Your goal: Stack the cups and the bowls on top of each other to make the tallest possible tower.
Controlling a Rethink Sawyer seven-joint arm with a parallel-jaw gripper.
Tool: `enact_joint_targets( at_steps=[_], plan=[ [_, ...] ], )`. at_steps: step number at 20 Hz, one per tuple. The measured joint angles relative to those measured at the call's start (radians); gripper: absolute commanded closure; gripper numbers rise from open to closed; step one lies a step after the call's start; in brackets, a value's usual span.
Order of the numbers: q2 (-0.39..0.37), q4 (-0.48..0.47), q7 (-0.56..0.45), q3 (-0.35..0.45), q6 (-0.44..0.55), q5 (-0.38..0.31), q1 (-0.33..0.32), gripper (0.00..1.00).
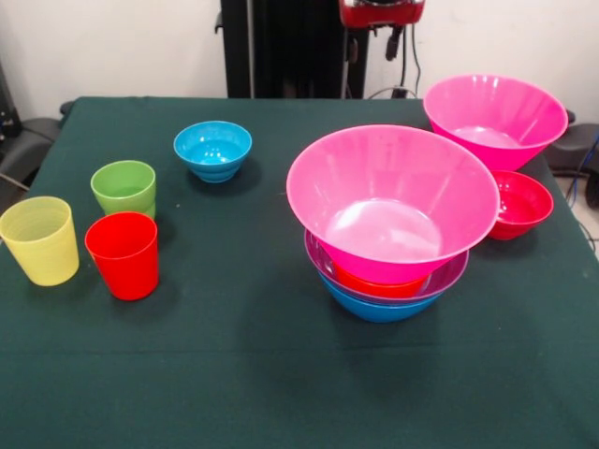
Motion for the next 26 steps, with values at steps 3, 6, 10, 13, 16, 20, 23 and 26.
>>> enact_joint_targets(
  at_steps=[3, 6, 10, 13, 16, 20, 23, 26],
  plan=[
    [-0.044, -0.008, 0.0, 0.008, -0.017, 0.024, -0.004, 0.0],
    [-0.075, -0.012, 0.0, 0.026, -0.033, 0.063, -0.003, 0.0],
    [-0.083, -0.012, 0.0, 0.044, -0.065, 0.091, 0.004, 0.0],
    [-0.084, -0.011, 0.0, 0.057, -0.103, 0.108, 0.02, 0.0],
    [-0.084, -0.011, 0.0, 0.066, -0.141, 0.119, 0.039, 0.0],
    [-0.082, -0.012, 0.0, 0.061, -0.176, 0.12, 0.075, 0.0],
    [-0.067, -0.012, 0.0, 0.051, -0.186, 0.12, 0.108, 0.0],
    [-0.046, -0.014, 0.0, 0.037, -0.187, 0.116, 0.127, 0.0]
  ],
)
